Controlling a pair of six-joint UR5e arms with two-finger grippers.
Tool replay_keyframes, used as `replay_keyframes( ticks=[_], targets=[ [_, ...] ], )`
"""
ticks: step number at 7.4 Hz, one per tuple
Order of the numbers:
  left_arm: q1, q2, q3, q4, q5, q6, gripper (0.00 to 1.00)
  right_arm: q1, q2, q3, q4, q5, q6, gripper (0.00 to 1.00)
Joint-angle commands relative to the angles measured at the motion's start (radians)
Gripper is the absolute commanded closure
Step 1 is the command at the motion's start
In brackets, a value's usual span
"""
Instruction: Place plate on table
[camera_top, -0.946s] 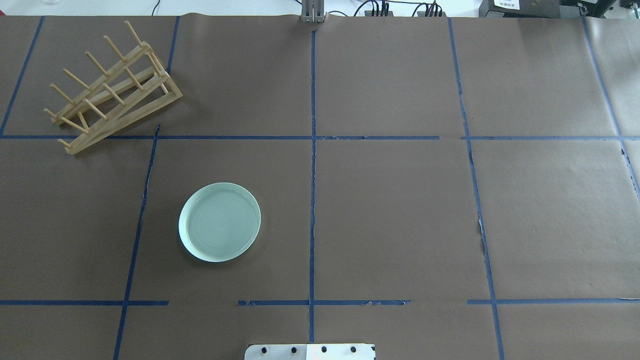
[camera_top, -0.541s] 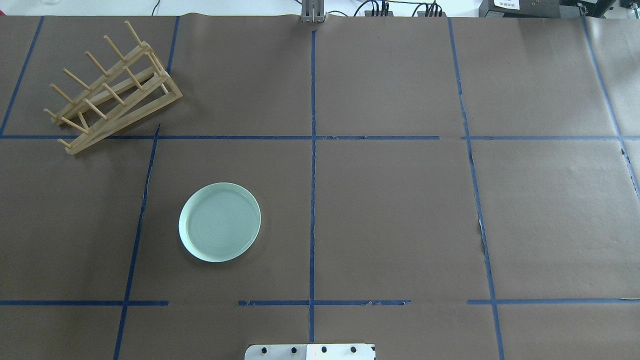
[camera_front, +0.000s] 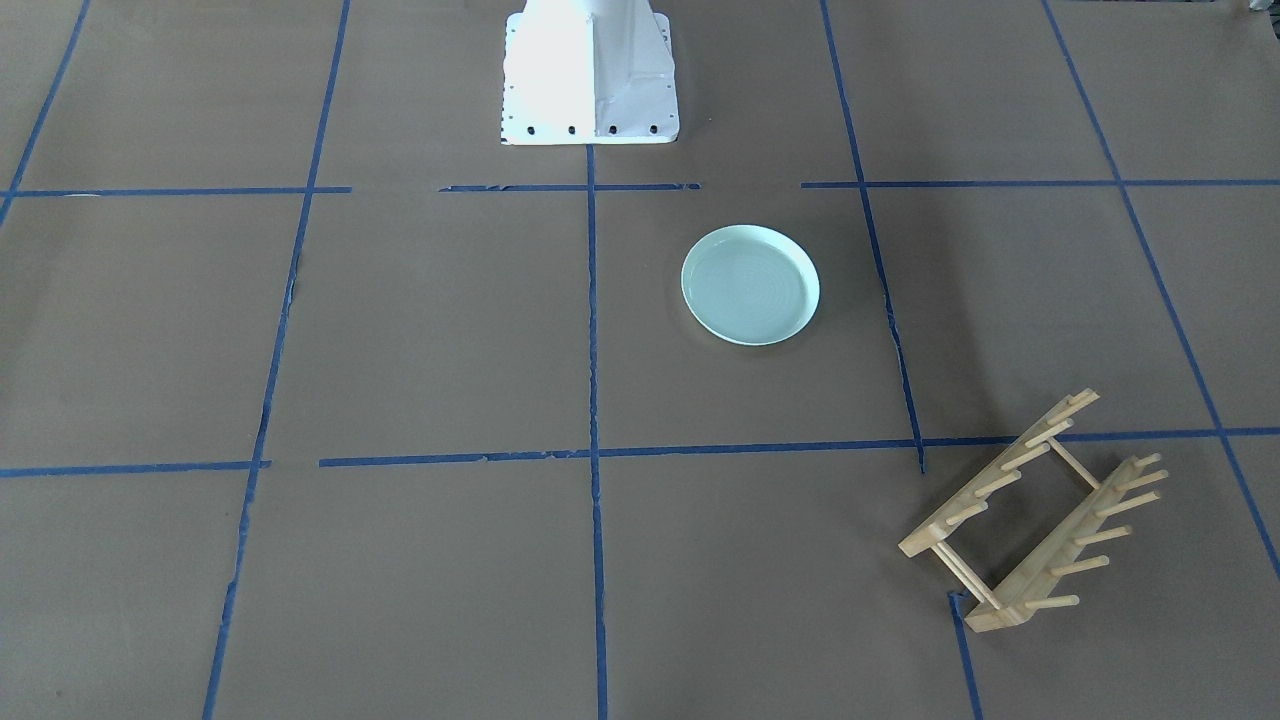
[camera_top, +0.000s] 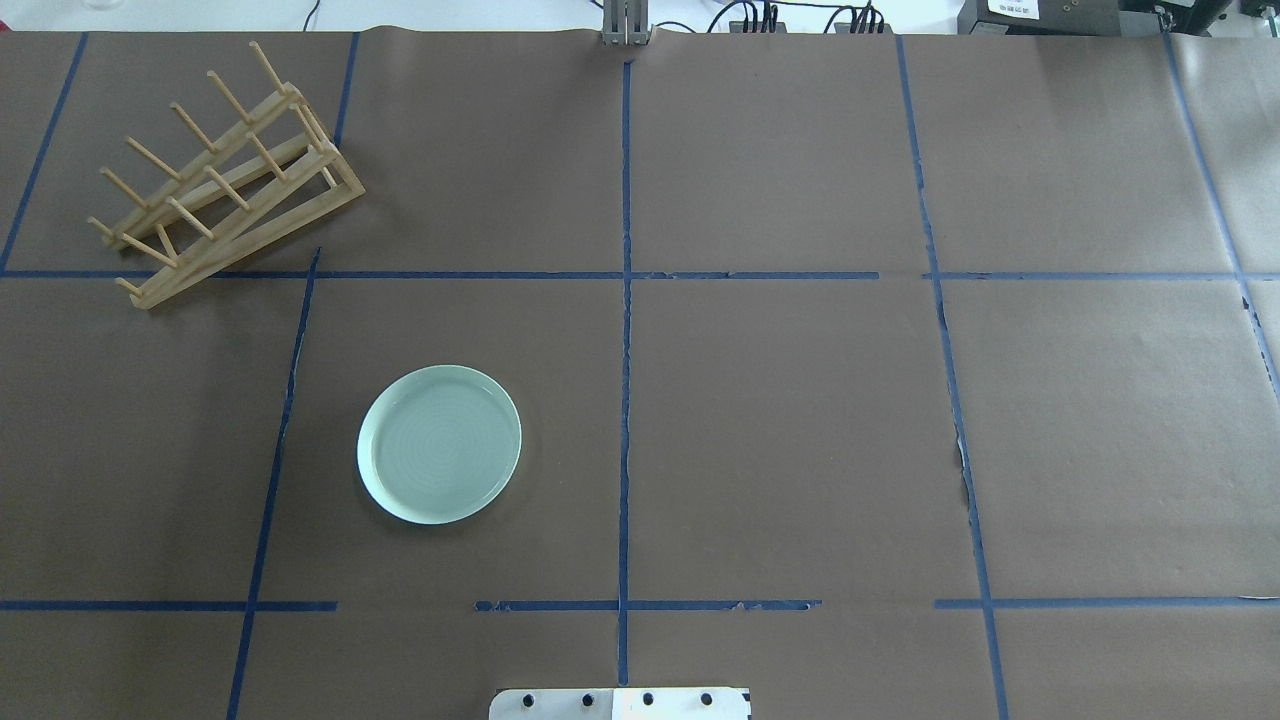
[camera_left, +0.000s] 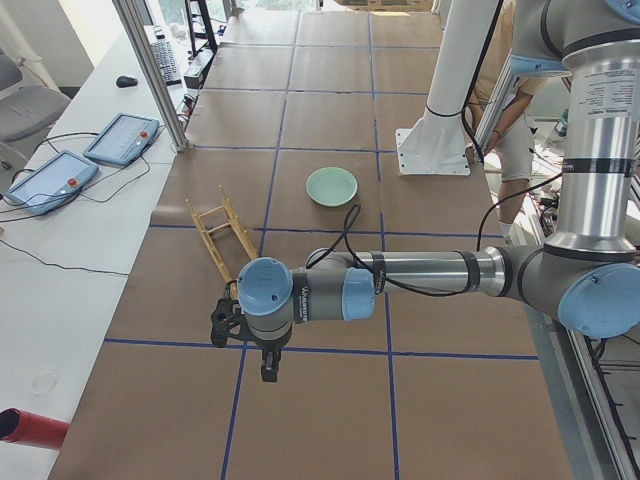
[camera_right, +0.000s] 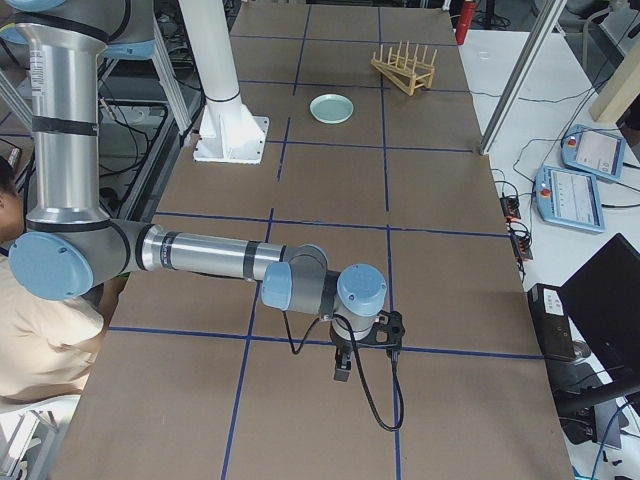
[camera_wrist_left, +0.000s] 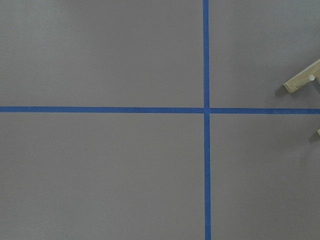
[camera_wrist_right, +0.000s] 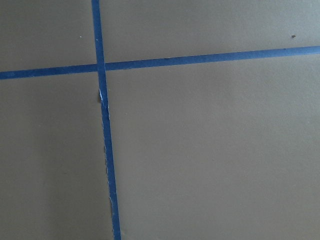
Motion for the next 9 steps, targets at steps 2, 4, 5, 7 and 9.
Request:
replay_keyframes(
  ticks=[2,4,5,7,9],
  targets=[
    [0.001,0.000,-0.010,0.000,0.007,0.000,0.00,0.000,0.000,0.001,0.000,0.000,0.000,0.00],
    [0.001,0.000,-0.028,0.000,0.006,-0.005,0.00,0.000,0.000,0.001,0.000,0.000,0.000,0.00],
    [0.001,0.000,-0.028,0.000,0.006,-0.005,0.00,0.000,0.000,-0.001,0.000,0.000,0.000,0.00],
    [0.001,-0.002,-0.028,-0.002,0.006,-0.007,0.00,0.000,0.000,-0.001,0.000,0.000,0.000,0.00],
    [0.002,-0.002,-0.028,-0.002,0.006,-0.007,0.00,0.000,0.000,-0.001,0.000,0.000,0.000,0.00]
  ],
)
